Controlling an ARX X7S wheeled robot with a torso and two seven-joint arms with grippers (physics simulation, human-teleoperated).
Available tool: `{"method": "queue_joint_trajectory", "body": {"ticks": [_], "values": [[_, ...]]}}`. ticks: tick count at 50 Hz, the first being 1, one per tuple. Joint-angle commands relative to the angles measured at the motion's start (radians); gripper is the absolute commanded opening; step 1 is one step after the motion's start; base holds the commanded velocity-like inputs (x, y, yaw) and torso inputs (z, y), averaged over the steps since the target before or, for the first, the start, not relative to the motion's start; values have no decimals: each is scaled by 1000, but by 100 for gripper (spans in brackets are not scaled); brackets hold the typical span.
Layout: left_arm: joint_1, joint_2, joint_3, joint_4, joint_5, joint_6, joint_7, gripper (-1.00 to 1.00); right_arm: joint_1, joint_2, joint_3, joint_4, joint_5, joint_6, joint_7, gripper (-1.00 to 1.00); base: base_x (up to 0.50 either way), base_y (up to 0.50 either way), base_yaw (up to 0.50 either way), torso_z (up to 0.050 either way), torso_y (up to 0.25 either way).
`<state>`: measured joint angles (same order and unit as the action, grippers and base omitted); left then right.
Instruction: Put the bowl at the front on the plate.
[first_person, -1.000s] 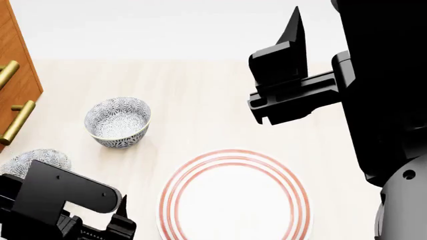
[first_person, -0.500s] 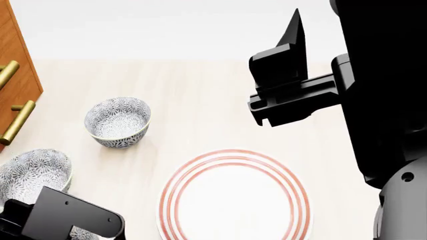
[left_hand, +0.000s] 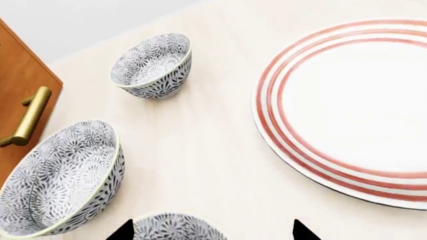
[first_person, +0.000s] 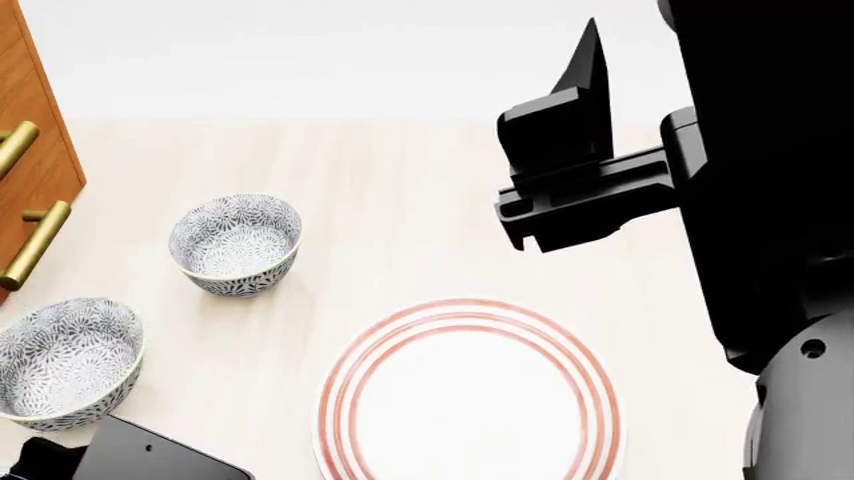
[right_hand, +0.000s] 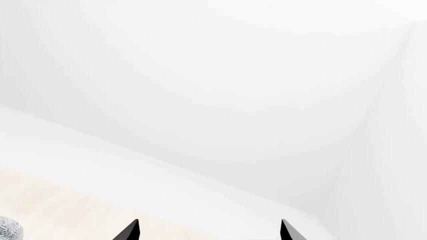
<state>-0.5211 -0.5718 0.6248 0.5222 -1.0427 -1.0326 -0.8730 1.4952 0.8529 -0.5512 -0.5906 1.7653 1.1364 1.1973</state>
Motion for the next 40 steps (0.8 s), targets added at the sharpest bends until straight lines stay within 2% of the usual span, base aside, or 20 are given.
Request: {"method": "queue_joint_trajectory", "body": {"ticks": [1, 40], "values": [[30, -4, 22, -14, 25, 23, 15, 100, -2, 3, -3, -2, -7, -6, -6, 100, 0, 0, 0, 0, 0], [94, -10, 65, -75, 79, 82, 51, 100, -13, 13, -15, -11, -15, -27, -10, 100, 0, 0, 0, 0, 0]]}}
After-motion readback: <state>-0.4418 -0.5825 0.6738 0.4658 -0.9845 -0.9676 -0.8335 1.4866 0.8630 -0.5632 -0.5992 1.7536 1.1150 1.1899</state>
